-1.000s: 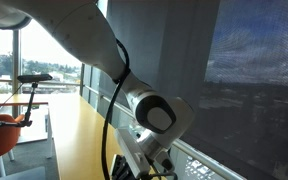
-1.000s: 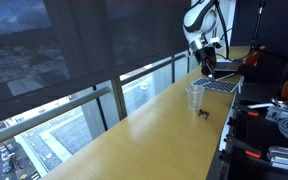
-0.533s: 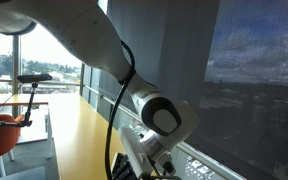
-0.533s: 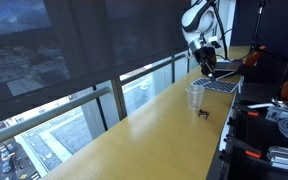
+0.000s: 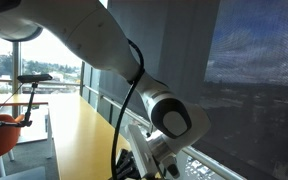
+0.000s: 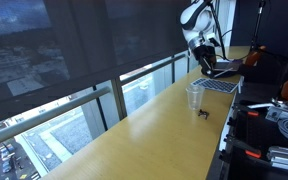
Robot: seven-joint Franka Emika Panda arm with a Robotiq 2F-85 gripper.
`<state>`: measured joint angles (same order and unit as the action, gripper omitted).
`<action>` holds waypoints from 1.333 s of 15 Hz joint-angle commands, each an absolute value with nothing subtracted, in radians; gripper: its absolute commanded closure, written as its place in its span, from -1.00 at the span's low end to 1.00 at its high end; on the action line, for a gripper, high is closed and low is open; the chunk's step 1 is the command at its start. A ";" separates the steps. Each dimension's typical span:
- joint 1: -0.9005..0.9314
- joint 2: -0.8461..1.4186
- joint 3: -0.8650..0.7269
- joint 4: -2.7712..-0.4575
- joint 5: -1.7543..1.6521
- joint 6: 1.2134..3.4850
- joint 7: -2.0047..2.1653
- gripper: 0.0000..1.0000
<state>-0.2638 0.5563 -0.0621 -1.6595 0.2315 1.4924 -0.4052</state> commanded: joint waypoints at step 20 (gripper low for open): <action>-0.341 0.732 -0.052 -1.462 0.367 1.357 -0.325 1.00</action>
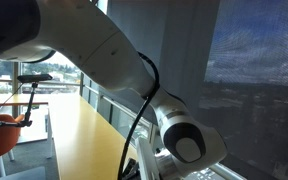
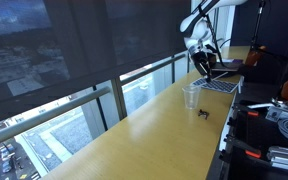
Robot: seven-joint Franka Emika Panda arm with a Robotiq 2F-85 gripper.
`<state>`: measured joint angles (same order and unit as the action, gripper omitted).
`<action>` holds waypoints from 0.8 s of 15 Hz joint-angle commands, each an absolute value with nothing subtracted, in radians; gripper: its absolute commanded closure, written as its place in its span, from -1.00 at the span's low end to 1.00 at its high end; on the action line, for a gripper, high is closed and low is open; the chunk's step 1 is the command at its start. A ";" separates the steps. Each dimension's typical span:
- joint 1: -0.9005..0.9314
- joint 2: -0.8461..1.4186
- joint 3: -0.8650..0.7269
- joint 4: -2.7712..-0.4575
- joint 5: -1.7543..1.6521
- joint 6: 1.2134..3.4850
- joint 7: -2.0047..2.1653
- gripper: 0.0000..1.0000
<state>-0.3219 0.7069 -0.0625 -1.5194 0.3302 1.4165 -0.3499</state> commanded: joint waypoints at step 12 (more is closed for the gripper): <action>-0.368 0.731 -0.058 -1.415 0.448 1.264 -0.301 1.00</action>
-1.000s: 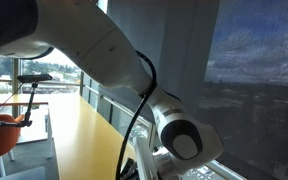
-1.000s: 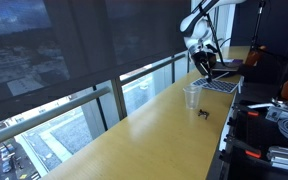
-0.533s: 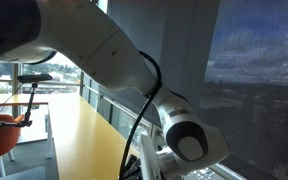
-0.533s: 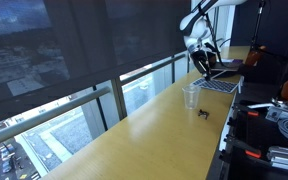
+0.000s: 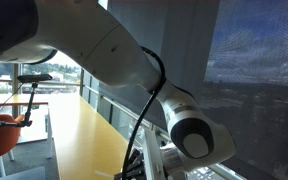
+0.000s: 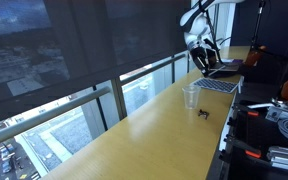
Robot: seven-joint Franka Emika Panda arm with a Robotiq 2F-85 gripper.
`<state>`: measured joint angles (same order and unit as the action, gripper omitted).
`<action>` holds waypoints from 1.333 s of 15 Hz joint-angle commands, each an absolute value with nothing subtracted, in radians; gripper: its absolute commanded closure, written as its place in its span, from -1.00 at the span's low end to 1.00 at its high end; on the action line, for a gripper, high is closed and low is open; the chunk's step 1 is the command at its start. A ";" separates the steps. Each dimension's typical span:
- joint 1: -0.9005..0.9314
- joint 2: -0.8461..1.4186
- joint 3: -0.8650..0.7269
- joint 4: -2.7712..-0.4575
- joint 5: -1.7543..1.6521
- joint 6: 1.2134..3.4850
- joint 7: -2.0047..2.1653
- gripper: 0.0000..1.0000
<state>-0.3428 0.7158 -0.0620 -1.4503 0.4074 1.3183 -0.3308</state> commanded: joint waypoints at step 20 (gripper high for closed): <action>-0.408 0.839 -0.052 -1.358 0.554 1.215 -0.257 1.00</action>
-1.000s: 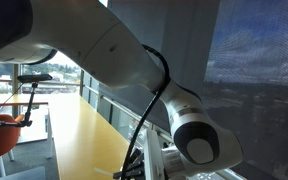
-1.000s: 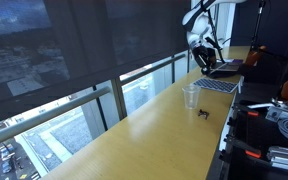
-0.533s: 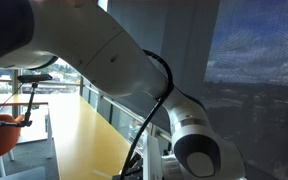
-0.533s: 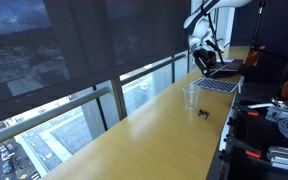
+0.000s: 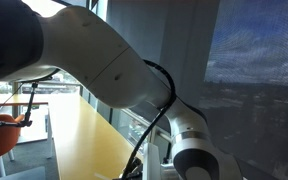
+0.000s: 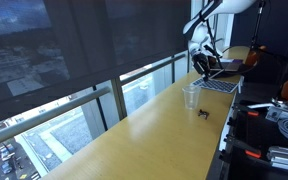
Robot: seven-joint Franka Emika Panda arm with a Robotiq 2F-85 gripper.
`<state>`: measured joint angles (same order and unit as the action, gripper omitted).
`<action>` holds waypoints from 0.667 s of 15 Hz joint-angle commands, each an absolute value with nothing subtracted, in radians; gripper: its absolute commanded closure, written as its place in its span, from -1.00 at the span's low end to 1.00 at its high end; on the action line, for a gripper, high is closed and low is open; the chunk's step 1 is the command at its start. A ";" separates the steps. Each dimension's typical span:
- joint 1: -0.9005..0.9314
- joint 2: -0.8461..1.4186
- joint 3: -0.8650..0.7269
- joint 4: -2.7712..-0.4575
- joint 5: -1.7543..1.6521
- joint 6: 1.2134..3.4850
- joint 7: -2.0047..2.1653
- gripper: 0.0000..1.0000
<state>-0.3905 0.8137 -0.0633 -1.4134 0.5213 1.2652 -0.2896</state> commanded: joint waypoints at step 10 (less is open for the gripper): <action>-0.430 0.871 -0.054 -1.280 0.595 1.156 -0.239 0.98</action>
<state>-0.4009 0.8323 -0.0633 -1.3480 0.5589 1.2144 -0.2696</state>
